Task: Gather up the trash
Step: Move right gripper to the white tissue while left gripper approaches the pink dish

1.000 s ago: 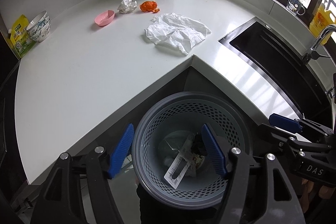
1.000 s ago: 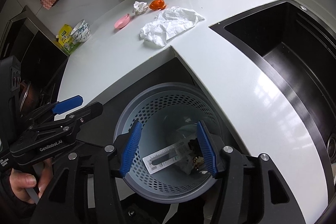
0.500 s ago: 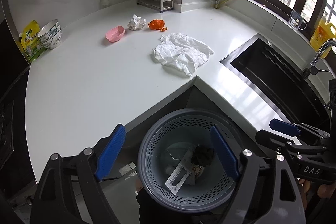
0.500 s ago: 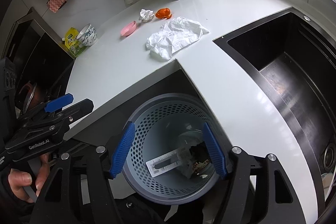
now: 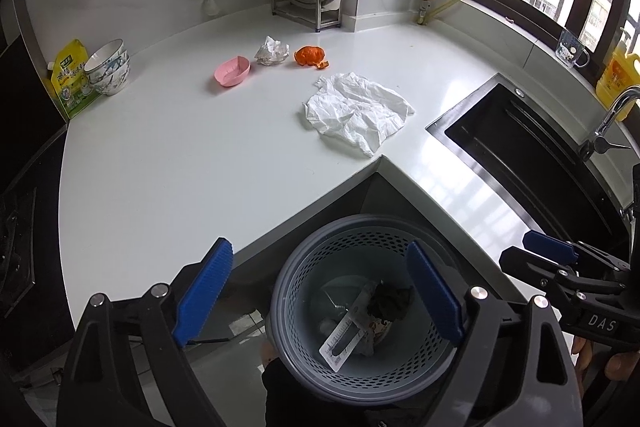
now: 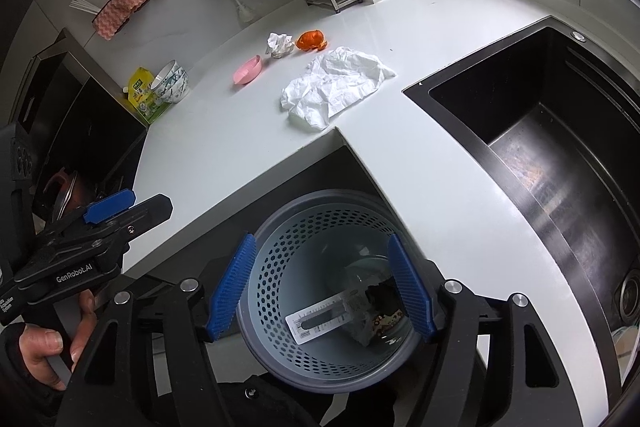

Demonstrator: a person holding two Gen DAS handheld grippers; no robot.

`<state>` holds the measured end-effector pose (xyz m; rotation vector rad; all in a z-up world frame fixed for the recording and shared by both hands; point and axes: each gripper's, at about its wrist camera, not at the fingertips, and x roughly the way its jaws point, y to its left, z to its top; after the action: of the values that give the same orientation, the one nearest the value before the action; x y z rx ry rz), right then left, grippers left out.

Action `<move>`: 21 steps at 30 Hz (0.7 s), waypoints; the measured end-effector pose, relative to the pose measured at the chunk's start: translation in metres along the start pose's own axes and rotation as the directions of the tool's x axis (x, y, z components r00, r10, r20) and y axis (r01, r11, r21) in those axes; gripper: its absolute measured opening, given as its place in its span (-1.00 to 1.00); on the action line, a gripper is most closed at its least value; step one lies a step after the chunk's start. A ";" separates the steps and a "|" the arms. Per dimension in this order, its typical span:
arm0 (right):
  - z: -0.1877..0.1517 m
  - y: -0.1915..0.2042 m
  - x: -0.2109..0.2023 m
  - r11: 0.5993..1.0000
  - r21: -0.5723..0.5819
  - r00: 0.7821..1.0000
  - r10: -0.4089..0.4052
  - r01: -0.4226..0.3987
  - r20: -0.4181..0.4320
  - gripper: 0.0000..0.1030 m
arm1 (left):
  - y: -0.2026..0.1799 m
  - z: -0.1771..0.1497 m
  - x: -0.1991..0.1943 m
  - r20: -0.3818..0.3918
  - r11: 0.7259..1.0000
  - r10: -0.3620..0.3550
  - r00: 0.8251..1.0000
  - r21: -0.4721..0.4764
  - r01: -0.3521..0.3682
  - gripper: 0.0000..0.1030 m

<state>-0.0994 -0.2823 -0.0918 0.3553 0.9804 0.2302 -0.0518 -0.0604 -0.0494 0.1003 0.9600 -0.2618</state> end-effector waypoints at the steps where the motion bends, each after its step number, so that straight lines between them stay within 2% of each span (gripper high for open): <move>1: 0.000 0.000 -0.001 1.000 0.006 1.000 0.000 0.000 0.006 0.31 | -0.001 0.002 -0.001 0.002 1.000 0.002 1.000 0.007 -0.002 0.69; 8: 0.002 0.002 -0.006 0.999 0.038 0.999 -0.017 0.016 0.043 0.31 | -0.001 0.014 -0.010 0.018 0.999 0.002 1.000 0.041 -0.003 0.72; 14: 0.012 0.009 0.001 0.997 0.053 0.996 -0.066 0.062 0.059 0.33 | 0.006 0.027 -0.009 0.044 0.996 -0.034 0.998 0.080 0.030 0.75; 21: 0.041 0.023 0.016 0.988 0.112 0.990 -0.117 0.108 0.078 0.34 | 0.034 0.064 -0.001 0.079 0.991 -0.061 0.995 0.120 0.052 0.84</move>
<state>-0.0568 -0.2635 -0.0746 0.4040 0.9284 0.0594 0.0079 -0.0403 -0.0133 0.1697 0.8655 -0.3726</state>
